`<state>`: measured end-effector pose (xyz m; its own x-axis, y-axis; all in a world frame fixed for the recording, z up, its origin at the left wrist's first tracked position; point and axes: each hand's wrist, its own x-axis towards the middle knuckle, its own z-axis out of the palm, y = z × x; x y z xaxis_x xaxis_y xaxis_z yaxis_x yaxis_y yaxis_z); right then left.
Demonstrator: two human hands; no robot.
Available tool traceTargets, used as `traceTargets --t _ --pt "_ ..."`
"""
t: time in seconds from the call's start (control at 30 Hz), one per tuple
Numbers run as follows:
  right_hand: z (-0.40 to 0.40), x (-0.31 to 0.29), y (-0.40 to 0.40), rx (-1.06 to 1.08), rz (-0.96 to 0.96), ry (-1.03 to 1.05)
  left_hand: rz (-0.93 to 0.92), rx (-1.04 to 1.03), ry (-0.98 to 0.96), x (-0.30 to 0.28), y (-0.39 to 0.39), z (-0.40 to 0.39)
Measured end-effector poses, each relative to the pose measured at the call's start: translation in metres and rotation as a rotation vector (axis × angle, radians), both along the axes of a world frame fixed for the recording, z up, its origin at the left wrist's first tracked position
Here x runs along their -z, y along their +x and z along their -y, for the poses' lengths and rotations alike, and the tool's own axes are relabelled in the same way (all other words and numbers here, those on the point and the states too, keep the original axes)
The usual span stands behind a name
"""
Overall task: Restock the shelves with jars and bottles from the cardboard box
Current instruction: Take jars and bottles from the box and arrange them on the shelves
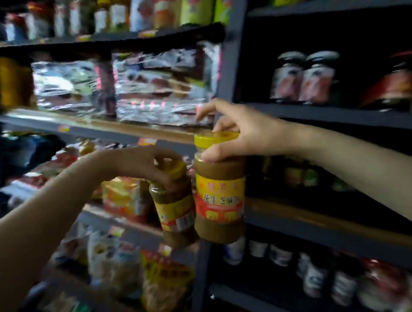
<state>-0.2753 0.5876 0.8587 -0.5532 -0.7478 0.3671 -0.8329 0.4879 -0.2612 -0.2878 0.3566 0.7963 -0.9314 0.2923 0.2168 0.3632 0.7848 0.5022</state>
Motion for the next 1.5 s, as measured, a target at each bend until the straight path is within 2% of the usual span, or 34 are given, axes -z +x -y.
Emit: traceTargets --t 0.13,0.23,0.43,0.57,0.73,0.87,0.93,1.03,1.17,1.37,1.5 --pt "-0.071 -0.032 0.016 0.086 -0.004 -0.258 -0.067 0.133 0.072 -0.047 0.009 -0.058" --pt "-0.106 -0.050 0.033 0.158 -0.077 -0.340 -0.085 0.206 0.058 -0.073 0.015 -0.092" --pt "-0.150 -0.033 0.045 0.542 -0.266 -0.252 -0.171 0.153 -0.060 -0.082 0.003 -0.125" --pt "-0.166 -0.002 0.032 0.757 -0.440 -0.159 -0.425 0.016 -0.072 -0.064 -0.018 -0.140" --pt "-0.171 0.032 0.005 0.798 -0.633 -0.264 -0.658 -0.158 0.113 -0.033 -0.041 -0.155" --pt "-0.168 0.054 -0.023 0.741 -0.881 -0.264 -0.653 -0.147 0.291 -0.013 -0.046 -0.175" --pt "-0.165 0.061 -0.037 0.720 -0.926 -0.282 -0.602 -0.146 0.434 -0.008 -0.051 -0.184" --pt "-0.161 0.069 -0.055 0.703 -0.927 -0.337 -0.525 -0.148 0.609 -0.007 -0.065 -0.194" --pt "-0.155 0.076 -0.079 0.731 -0.820 -0.383 -0.486 -0.138 0.676 -0.010 -0.082 -0.207" --pt "-0.158 0.075 -0.104 0.845 -0.505 -0.495 -0.423 -0.163 0.674 -0.009 -0.114 -0.221" --pt "-0.166 0.069 -0.121 0.860 -0.410 -0.475 -0.379 -0.187 0.604 -0.004 -0.129 -0.229"
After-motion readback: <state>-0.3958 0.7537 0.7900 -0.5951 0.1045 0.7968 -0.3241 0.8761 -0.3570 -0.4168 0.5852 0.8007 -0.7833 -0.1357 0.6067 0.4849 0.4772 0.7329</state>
